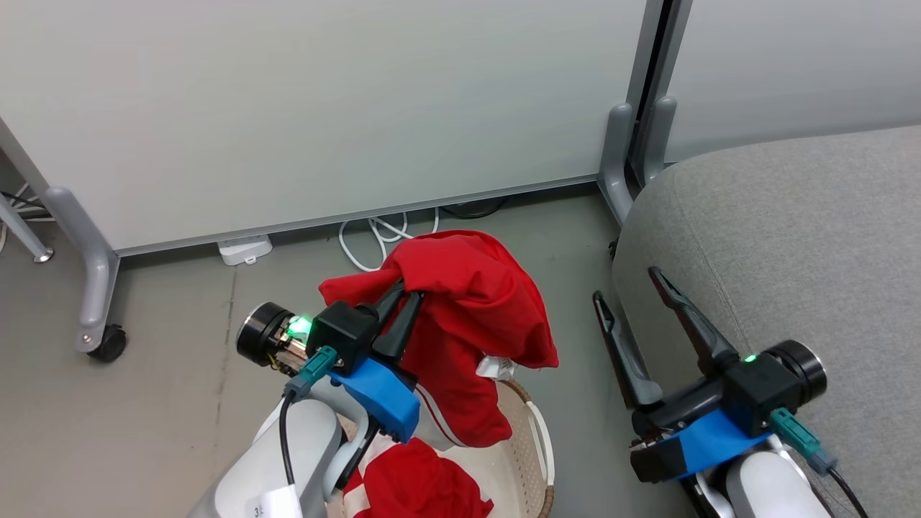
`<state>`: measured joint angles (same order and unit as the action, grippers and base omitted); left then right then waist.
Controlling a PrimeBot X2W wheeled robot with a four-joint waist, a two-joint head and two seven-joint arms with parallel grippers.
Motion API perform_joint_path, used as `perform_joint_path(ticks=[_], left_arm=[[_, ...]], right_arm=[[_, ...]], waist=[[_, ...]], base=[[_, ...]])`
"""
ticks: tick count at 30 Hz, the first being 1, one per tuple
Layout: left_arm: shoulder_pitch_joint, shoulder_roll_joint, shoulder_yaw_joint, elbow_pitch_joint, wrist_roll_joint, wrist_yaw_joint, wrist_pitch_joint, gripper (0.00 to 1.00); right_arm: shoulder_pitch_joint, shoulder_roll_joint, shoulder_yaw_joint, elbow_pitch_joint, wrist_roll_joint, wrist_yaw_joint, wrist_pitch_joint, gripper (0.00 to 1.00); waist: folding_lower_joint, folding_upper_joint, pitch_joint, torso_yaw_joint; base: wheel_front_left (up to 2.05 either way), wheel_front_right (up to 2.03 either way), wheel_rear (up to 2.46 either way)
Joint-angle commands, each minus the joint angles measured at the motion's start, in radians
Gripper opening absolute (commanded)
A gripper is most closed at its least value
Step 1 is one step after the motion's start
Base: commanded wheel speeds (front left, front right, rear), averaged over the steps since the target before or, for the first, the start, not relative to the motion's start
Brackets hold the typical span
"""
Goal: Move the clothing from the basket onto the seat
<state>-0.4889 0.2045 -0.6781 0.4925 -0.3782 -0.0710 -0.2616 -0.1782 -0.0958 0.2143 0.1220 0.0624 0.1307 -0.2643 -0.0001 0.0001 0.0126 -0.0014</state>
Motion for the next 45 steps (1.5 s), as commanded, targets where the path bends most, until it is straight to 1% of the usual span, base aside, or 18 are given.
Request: perform_joint_path(ticks=[1, 8, 11, 14, 19, 21, 25, 26, 27, 31, 45], left_arm=[[-0.006, -0.004, 0.005, -0.001, 0.005, -0.003, -0.005, 0.00], [-0.039, -0.026, -0.001, 0.006, 0.020, -0.016, -0.005, 0.00], [-0.050, -0.037, -0.002, 0.008, 0.028, -0.022, -0.005, 0.00], [-0.059, -0.048, -0.005, 0.004, 0.037, -0.025, -0.005, 0.00], [-0.072, -0.064, -0.013, -0.004, 0.052, -0.034, -0.005, 0.00], [-0.075, -0.069, -0.015, -0.009, 0.057, -0.035, -0.005, 0.00], [-0.078, -0.074, -0.014, -0.015, 0.064, -0.041, -0.005, 0.00], [-0.079, -0.076, -0.015, -0.017, 0.065, -0.042, -0.005, 0.00], [-0.079, -0.078, -0.014, -0.018, 0.068, -0.044, -0.005, 0.00], [-0.076, -0.080, -0.009, -0.016, 0.073, -0.045, -0.005, 0.00], [-0.055, -0.077, 0.010, -0.006, 0.082, -0.054, -0.005, 0.00]], right_arm=[[-0.021, -0.011, 0.015, 0.007, 0.005, 0.000, 0.000, 1.00], [-0.145, -0.064, 0.178, 0.093, 0.028, 0.000, 0.000, 1.00], [-0.194, -0.081, 0.246, 0.157, 0.036, 0.000, 0.000, 1.00], [-0.244, -0.092, 0.288, 0.225, 0.034, 0.000, 0.000, 1.00], [-0.311, -0.085, 0.329, 0.333, 0.037, 0.000, 0.000, 1.00], [-0.339, -0.079, 0.337, 0.376, 0.051, 0.000, 0.000, 1.00], [-0.376, -0.067, 0.392, 0.461, 0.084, 0.000, 0.000, 1.00], [-0.386, -0.064, 0.403, 0.474, 0.092, 0.000, 0.000, 0.94], [-0.392, -0.059, 0.409, 0.483, 0.104, 0.000, 0.000, 0.00], [-0.401, -0.053, 0.417, 0.493, 0.127, 0.000, 0.000, 0.00], [-0.377, -0.056, 0.422, 0.460, 0.142, 0.000, 0.000, 0.00]], waist=[[0.0001, -0.0001, 0.003, 0.003], [0.0001, -0.0001, 0.021, 0.032], [0.0001, -0.0001, 0.028, 0.045], [0.0001, -0.0001, 0.034, 0.058], [0.0001, -0.0001, 0.045, 0.074], [0.0001, -0.0001, 0.048, 0.078], [0.0001, -0.0001, 0.055, 0.083], [0.0001, -0.0001, 0.056, 0.084], [0.0001, -0.0001, 0.057, 0.085], [0.0001, -0.0001, 0.058, 0.084], [0.0001, -0.0001, 0.048, 0.071]], base=[[0.00, 0.00, 0.00], [0.00, 0.00, 0.00], [0.00, 0.00, 0.00], [0.00, 0.00, 0.00], [0.00, 0.00, 0.00], [0.00, 0.00, 0.00], [0.00, 0.00, 0.00], [0.00, 0.00, 0.00], [0.00, 0.00, 0.00], [0.00, 0.00, 0.00], [0.00, 0.00, 0.00]])
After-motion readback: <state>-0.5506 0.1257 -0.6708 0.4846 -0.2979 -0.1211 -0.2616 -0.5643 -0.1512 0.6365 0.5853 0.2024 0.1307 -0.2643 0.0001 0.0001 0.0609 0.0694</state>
